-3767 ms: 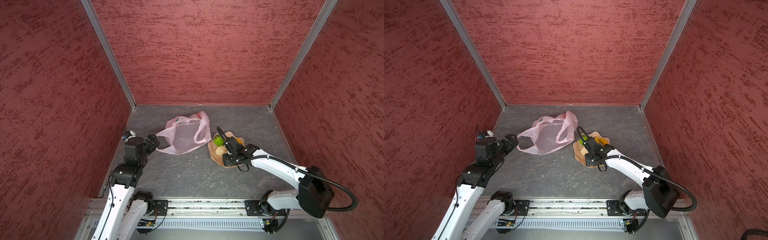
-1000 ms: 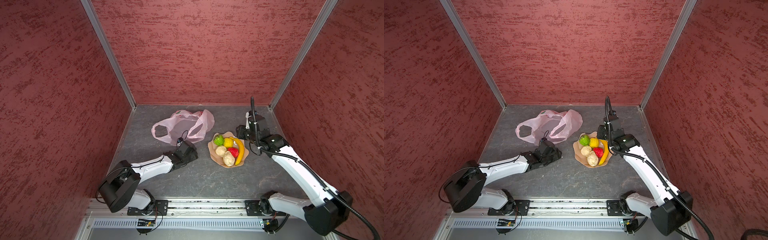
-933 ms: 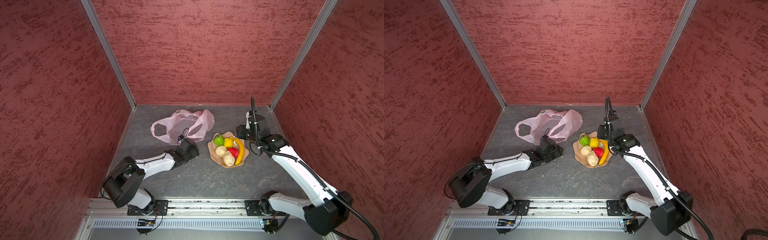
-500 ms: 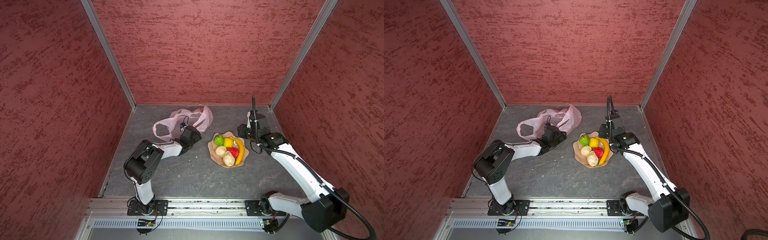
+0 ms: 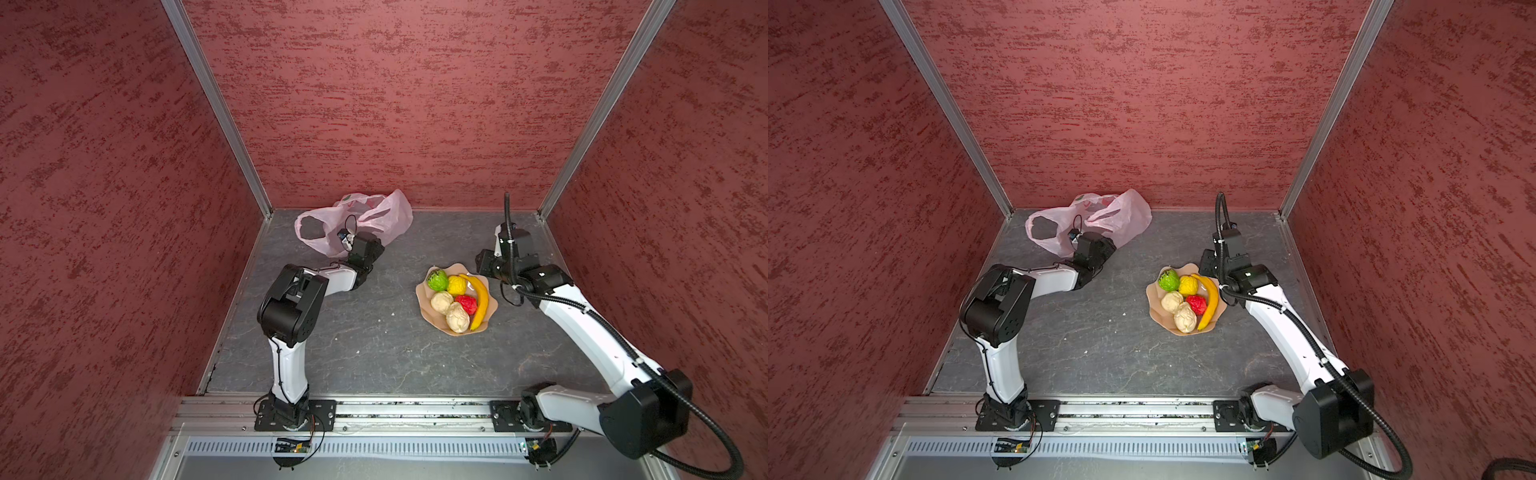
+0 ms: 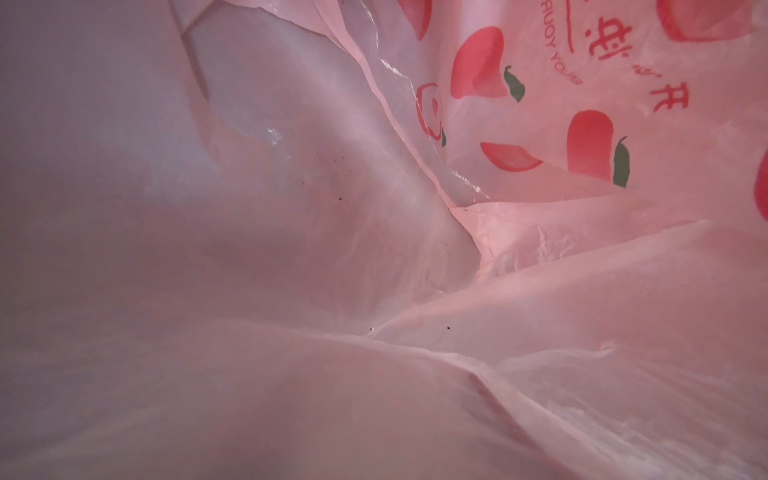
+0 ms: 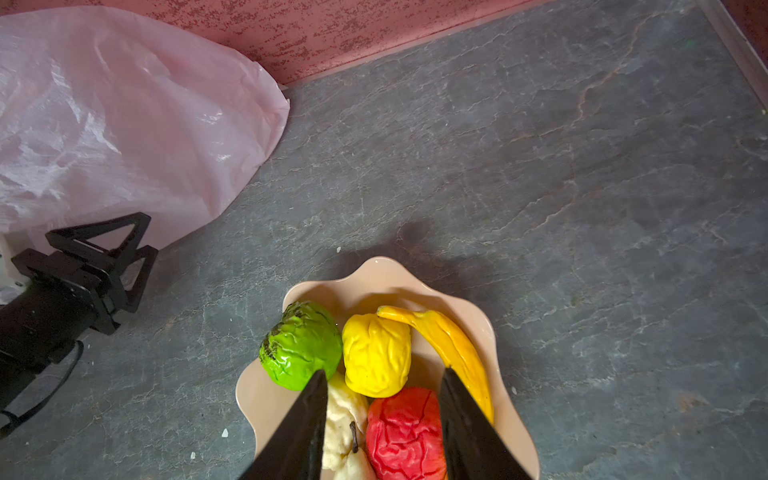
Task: Take the fake fruits out of the plastic bag
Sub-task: 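Raise the right gripper from the bowl while the left reaches into the bag, then withdraw the left gripper from the empty bag toward the robot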
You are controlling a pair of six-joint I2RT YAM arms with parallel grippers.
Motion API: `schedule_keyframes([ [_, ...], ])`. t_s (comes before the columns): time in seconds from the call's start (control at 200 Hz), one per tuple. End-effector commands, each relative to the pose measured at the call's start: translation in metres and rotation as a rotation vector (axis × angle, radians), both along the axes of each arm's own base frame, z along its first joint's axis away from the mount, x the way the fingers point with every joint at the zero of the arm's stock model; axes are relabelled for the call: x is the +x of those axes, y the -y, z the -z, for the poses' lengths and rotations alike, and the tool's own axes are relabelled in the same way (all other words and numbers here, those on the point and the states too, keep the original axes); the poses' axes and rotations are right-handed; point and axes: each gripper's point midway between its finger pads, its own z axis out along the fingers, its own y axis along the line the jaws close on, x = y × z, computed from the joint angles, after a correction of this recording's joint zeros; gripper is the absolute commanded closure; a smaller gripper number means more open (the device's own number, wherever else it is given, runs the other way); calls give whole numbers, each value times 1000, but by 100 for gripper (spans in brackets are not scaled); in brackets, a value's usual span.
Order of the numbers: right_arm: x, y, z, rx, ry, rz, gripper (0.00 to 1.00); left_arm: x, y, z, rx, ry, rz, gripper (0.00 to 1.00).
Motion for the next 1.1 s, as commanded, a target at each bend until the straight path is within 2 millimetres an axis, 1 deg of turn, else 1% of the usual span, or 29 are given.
schedule_keyframes([
  [0.0,5,1,2,10,10,3,54,16,-11,2,-17,11,-40,37],
  [0.095,7,1,4,12,7,6,53,23,-9,0,-31,10,-15,37],
  [0.165,7,2,2,15,9,12,52,21,-3,-5,-37,11,18,37],
  [0.225,7,4,1,21,14,24,50,14,3,-11,-41,19,41,36],
  [0.296,6,5,-1,35,27,35,47,1,11,-18,-47,15,75,36],
  [0.316,6,5,-2,39,33,40,46,-3,13,-23,-51,15,84,35],
  [0.326,6,6,-3,41,35,42,46,-5,14,-22,-49,9,91,35],
  [0.386,5,7,-5,51,43,53,45,-21,22,-32,-51,4,123,35],
  [0.501,3,11,-9,64,47,81,42,-59,35,-49,-43,-5,175,33],
  [0.616,0,12,-9,80,40,89,40,-101,40,-56,-31,-53,216,33],
  [0.681,-1,11,-8,85,27,84,38,-123,40,-67,-24,-38,240,32],
  [0.696,-1,11,-8,86,23,85,38,-128,38,-67,-14,-41,242,32],
  [0.721,-2,12,-6,83,16,90,37,-136,35,-75,-5,-34,246,32],
  [0.756,-2,14,-5,78,9,98,36,-146,28,-78,17,-44,241,31],
  [0.802,-3,15,-4,69,2,98,35,-158,17,-89,38,-37,236,30],
  [0.857,-5,17,-1,53,-10,102,35,-170,2,-103,58,-17,226,30],
  [0.912,-7,22,2,32,-26,117,35,-183,-13,-122,82,18,219,29],
  [0.982,-11,30,7,1,-50,147,38,-198,-33,-144,122,55,208,25],
  [1.037,-13,35,12,-18,-65,160,42,-209,-49,-156,158,69,195,23],
  [1.097,-14,38,17,-28,-76,170,48,-220,-66,-165,189,75,174,22],
])
